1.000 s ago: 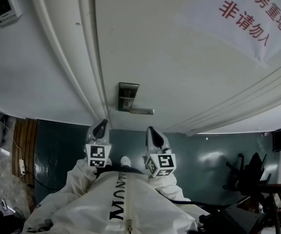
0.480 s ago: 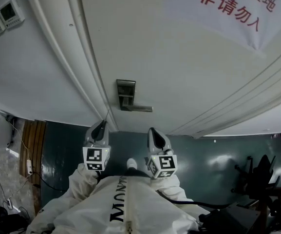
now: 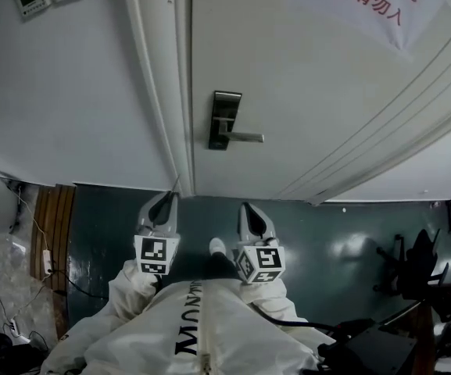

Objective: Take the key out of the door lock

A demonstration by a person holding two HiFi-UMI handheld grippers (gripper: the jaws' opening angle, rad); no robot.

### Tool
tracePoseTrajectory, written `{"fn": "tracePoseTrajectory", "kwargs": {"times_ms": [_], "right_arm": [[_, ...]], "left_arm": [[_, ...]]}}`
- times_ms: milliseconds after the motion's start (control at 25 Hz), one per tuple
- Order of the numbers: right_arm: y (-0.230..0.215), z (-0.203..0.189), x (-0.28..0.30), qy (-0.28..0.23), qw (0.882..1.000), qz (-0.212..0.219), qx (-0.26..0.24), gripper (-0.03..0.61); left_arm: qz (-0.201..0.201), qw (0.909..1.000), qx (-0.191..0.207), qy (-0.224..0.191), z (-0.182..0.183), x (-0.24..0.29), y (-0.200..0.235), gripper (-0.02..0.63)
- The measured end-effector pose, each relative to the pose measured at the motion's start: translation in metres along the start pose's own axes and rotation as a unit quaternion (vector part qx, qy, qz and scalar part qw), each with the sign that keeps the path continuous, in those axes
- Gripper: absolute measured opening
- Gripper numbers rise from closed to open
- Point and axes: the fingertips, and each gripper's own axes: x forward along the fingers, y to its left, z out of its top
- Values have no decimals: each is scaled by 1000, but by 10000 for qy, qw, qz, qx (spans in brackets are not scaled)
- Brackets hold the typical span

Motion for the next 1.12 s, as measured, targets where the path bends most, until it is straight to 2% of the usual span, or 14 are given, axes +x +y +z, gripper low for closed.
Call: {"fn": "tracePoseTrajectory", "kwargs": {"times_ms": [160, 520, 880, 1120], "right_arm": [[25, -7, -35, -74, 9998, -151, -135, -5], [63, -9, -93, -231, 9985, -280, -403, -5], [56, -6, -115, -315, 9986, -169, -394, -5], [41, -16, -136, -198, 9990, -152, -360, -5]], "left_arm": [[-89, 9999, -71, -57, -15, -43, -5, 21], [-293, 9993, 7, -245, -15, -105, -25, 23], [-235, 9995, 62, -217, -8, -120, -50, 23], [-268, 9993, 134, -213, -1, -121, -79, 23]]}}
